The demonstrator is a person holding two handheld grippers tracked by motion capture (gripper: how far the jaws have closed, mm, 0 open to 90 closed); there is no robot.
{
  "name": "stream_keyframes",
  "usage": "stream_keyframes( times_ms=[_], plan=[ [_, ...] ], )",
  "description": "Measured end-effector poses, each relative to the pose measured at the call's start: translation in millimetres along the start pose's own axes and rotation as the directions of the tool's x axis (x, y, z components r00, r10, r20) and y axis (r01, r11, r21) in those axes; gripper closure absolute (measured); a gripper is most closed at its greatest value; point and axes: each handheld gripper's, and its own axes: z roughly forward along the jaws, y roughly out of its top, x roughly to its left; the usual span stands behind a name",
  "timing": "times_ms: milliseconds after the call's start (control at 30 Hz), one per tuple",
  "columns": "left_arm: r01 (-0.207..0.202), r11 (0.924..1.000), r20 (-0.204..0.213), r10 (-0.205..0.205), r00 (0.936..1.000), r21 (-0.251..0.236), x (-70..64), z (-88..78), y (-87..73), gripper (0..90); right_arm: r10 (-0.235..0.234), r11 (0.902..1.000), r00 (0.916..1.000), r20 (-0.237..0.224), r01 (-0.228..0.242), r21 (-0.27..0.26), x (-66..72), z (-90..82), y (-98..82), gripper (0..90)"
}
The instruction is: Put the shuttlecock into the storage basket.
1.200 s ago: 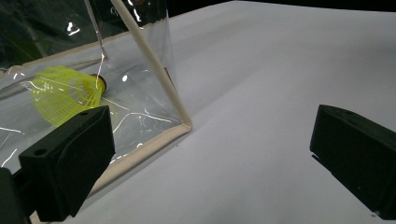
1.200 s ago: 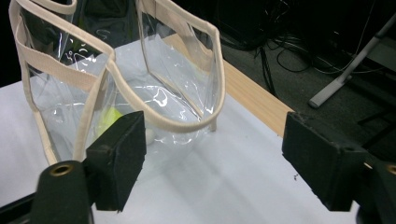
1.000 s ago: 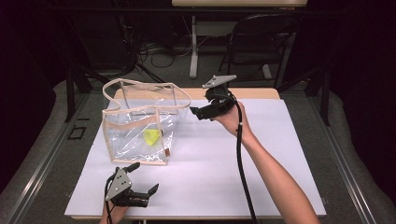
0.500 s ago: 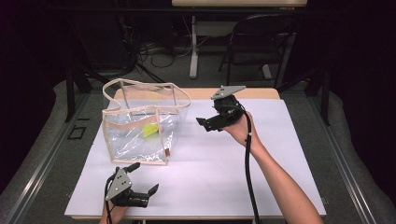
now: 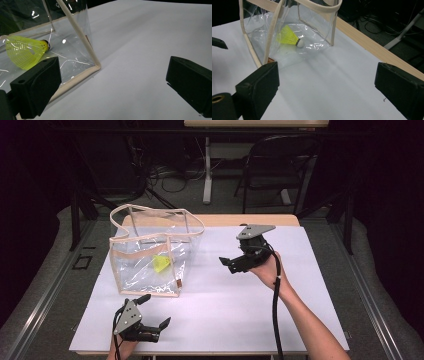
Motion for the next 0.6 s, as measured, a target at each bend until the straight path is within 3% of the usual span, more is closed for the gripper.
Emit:
stream_keyframes(
  times_ms=[600],
  plan=[
    [0.001,1.0,0.0,-0.001,1.0,0.0,-0.8,0.0,0.2,0.0,-0.013,0.9999,0.9998,0.015,0.013,-0.009,13.6,-22.8,-34.2,4.0]
  ],
)
